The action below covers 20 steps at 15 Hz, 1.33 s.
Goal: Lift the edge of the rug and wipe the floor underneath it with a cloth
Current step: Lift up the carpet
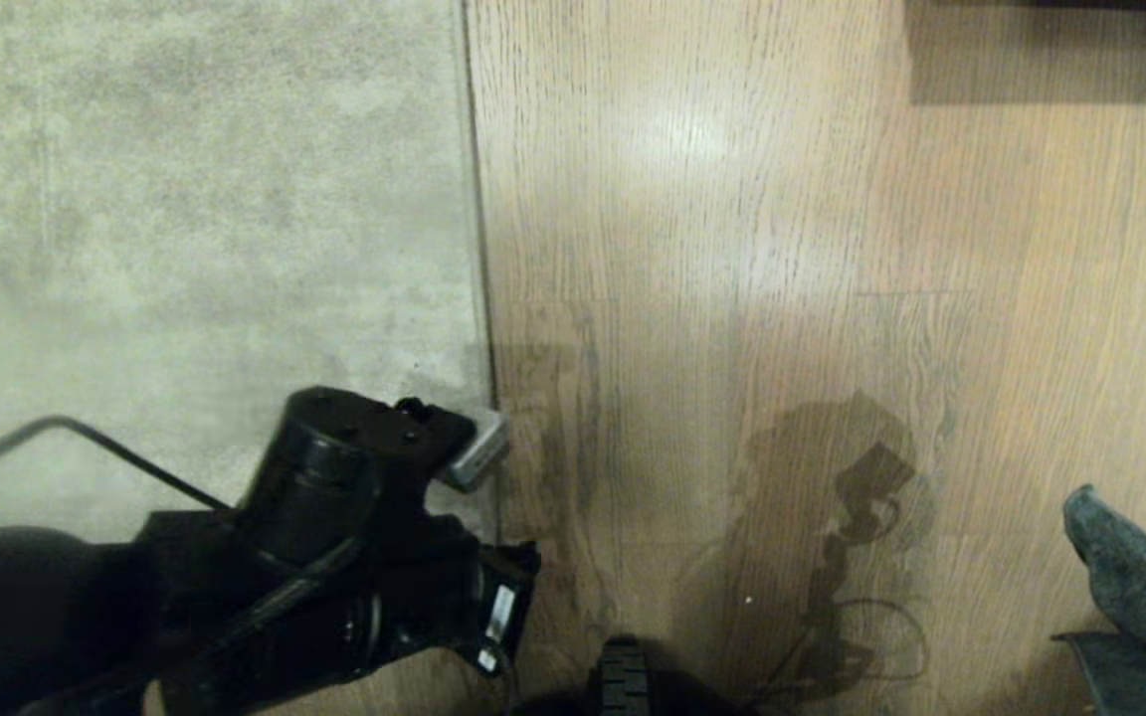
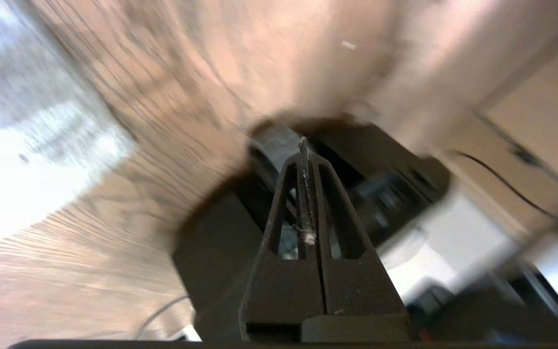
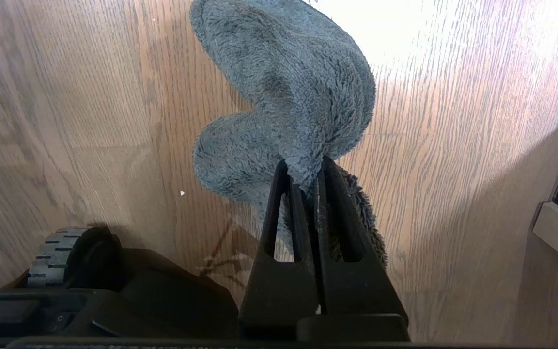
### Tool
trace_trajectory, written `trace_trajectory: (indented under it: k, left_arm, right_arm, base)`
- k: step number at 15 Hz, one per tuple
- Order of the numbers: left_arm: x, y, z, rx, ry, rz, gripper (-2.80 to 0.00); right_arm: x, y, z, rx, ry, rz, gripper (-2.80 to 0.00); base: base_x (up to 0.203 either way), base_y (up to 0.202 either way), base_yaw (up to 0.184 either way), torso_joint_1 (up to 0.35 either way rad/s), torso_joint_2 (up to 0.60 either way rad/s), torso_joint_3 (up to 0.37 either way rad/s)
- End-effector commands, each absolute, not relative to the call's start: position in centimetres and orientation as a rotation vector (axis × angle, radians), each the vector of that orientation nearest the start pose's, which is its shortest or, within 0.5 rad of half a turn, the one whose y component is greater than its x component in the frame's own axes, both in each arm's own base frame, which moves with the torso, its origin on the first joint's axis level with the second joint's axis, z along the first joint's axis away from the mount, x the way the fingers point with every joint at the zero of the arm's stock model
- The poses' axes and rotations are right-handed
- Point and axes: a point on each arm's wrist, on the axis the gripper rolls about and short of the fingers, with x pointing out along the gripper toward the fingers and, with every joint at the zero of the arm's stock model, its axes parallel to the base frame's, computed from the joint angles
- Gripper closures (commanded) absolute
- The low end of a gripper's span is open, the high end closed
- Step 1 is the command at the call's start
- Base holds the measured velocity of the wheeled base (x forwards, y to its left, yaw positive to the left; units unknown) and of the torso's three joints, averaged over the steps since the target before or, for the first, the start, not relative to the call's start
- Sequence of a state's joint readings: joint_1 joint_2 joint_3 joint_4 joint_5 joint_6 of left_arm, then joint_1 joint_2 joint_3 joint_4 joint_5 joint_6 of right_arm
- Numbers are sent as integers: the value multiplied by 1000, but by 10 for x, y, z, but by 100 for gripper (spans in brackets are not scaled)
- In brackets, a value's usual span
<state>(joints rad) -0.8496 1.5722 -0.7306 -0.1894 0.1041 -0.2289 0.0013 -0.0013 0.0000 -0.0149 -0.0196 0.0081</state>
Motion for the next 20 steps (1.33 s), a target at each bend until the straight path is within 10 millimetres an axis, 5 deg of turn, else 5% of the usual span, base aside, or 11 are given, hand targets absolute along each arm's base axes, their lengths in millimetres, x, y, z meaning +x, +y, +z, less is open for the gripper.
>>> trace_trajectory:
  k: [1, 2, 6, 20]
  left_arm:
    - [188, -219, 130, 172, 716, -545, 0]
    - [192, -226, 125, 185, 711, -507, -280]
    - [206, -237, 112, 233, 718, -417, -280]
    - [232, -226, 71, 510, 631, 69, -280]
  right_arm:
    - [-23, 0, 77, 8, -15, -18, 0]
    - [-23, 0, 77, 8, -15, -18, 0]
    - [-23, 0, 77, 8, -15, -18, 0]
    - [-23, 0, 77, 8, -15, -18, 0]
  base:
    - [0, 0, 0, 0, 0, 0]
    - [0, 0, 0, 0, 0, 0]
    - [0, 0, 0, 0, 0, 0]
    - [0, 0, 0, 0, 0, 0]
